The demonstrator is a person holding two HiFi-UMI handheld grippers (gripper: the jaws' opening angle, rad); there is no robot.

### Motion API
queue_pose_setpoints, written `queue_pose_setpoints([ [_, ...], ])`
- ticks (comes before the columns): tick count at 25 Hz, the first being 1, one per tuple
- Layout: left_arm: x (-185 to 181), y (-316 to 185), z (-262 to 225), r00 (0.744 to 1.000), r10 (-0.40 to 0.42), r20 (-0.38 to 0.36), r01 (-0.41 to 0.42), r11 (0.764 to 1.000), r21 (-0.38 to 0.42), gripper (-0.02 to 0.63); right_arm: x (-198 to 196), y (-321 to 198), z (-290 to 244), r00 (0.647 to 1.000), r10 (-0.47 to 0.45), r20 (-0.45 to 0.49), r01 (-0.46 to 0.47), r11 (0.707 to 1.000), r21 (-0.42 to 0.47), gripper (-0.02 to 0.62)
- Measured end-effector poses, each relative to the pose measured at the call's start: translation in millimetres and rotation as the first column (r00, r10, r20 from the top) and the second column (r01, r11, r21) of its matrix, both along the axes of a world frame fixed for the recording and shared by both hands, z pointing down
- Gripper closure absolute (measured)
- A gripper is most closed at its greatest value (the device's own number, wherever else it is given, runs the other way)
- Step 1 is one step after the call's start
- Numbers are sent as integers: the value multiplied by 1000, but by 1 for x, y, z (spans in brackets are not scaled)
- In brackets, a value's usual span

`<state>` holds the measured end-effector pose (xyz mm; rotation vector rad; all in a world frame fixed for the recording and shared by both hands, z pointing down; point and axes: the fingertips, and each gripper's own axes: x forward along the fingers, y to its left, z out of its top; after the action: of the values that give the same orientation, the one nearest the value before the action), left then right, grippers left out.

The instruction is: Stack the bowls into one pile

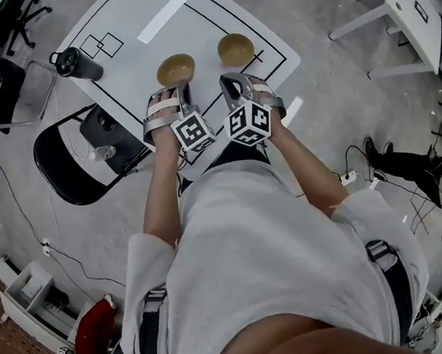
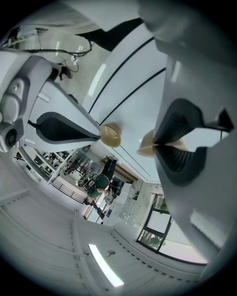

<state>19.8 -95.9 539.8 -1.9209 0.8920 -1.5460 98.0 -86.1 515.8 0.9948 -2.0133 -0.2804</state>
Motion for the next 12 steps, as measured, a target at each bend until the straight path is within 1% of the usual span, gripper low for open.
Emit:
queue_pose_setpoints([
  [12,64,-8,-9,994,113,7,-113,994,6,588,57,-1,-3,995,95,13,-95,995,1,595],
])
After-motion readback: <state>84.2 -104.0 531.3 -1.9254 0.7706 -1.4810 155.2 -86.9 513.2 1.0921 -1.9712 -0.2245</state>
